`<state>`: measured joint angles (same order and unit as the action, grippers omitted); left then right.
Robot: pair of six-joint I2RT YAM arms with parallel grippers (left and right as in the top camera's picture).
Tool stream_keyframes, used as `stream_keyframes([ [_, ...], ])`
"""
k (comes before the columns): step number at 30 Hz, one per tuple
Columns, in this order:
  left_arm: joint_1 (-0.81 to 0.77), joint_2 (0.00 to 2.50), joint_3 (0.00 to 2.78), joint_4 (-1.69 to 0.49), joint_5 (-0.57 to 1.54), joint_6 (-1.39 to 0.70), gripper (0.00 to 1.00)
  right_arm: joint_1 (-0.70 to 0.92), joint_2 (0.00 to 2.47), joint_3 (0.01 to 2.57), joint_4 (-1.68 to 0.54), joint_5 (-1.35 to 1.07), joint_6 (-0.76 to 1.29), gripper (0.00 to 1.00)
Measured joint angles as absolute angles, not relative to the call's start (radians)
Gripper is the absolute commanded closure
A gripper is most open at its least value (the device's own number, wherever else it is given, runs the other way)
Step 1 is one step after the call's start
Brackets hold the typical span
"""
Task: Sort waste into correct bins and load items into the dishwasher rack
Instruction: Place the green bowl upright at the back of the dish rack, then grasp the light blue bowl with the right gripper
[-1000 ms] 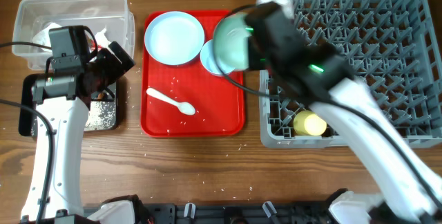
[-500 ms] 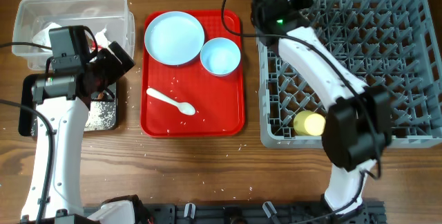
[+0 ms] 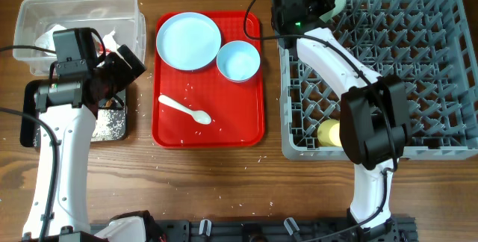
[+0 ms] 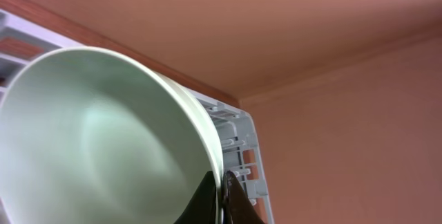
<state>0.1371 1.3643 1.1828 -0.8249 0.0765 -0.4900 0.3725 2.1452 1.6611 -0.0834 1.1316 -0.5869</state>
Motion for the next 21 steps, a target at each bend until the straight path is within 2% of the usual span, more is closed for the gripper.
stream_keyframes([
  [5,0.137,1.364,1.183,-0.825,0.076,-0.490,0.00,0.353,2.156,1.661,-0.073,1.119,-0.589,0.96],
  [10,0.137,1.364,1.183,-0.825,0.076,-0.490,0.00,0.404,2.156,1.663,-0.164,1.079,-0.574,0.95],
  [12,0.137,1.364,1.183,-0.825,0.076,-0.490,0.00,0.424,2.156,1.665,-0.187,1.096,-0.568,0.82],
  [13,0.137,1.364,1.183,-0.824,0.076,-0.490,0.00,0.432,2.156,1.665,-0.204,1.097,-0.562,0.79],
  [17,0.137,1.364,1.183,-0.825,0.076,-0.490,0.00,0.491,2.157,1.665,-0.249,1.051,-0.553,0.78],
  [19,0.137,1.364,1.183,-0.824,0.076,-0.490,0.00,0.501,2.160,1.665,-0.270,1.021,-0.495,0.54],
  [20,0.137,1.364,1.183,-0.825,0.077,-0.490,0.00,0.500,2.161,1.665,-0.284,1.014,-0.473,0.36],
  [21,0.137,1.364,1.183,-0.825,0.077,-0.490,0.00,0.499,2.161,1.663,-0.298,1.006,-0.459,0.13],
])
